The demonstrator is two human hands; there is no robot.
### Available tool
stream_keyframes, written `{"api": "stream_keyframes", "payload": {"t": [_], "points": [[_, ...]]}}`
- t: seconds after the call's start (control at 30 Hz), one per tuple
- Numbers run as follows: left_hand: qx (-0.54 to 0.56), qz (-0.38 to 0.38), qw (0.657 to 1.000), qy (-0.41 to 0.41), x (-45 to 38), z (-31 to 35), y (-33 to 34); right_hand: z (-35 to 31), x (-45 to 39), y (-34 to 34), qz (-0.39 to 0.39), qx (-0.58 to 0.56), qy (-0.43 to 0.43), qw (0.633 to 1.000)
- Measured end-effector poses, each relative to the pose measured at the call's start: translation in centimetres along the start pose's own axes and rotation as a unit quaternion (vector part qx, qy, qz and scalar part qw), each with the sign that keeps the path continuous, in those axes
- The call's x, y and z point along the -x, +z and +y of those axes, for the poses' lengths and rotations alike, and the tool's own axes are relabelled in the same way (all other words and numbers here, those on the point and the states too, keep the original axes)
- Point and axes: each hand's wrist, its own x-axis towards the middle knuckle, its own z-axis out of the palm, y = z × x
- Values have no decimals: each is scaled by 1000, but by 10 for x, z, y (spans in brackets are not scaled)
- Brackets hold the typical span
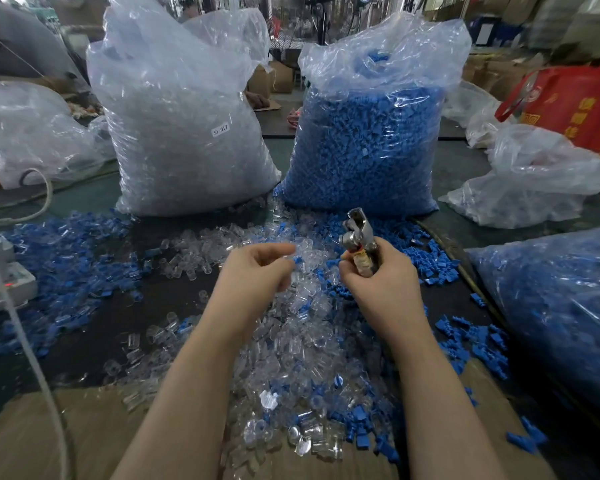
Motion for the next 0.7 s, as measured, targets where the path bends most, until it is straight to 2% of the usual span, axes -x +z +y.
{"api": "stream_keyframes", "payload": {"t": [0.13,0.23,0.37,0.43,0.57,0.7], "points": [[132,-62,988,-42,3,4,7,-1,1,0,-4,-59,-4,998],[192,-70,978,-36,3,4,6,1,0,1,-9,-77,-7,997],[145,1,989,-5,3,5,7,0,-1,2,-17,-90,-17,996],[165,27,986,9,3,4,11,0,-1,3,-17,-94,-22,995],[198,39,979,20,5,4,17,0,0,5,-19,-101,-28,994],[171,43,984,19,7,3,20,-1,1,5,-15,-122,-39,992]]}}
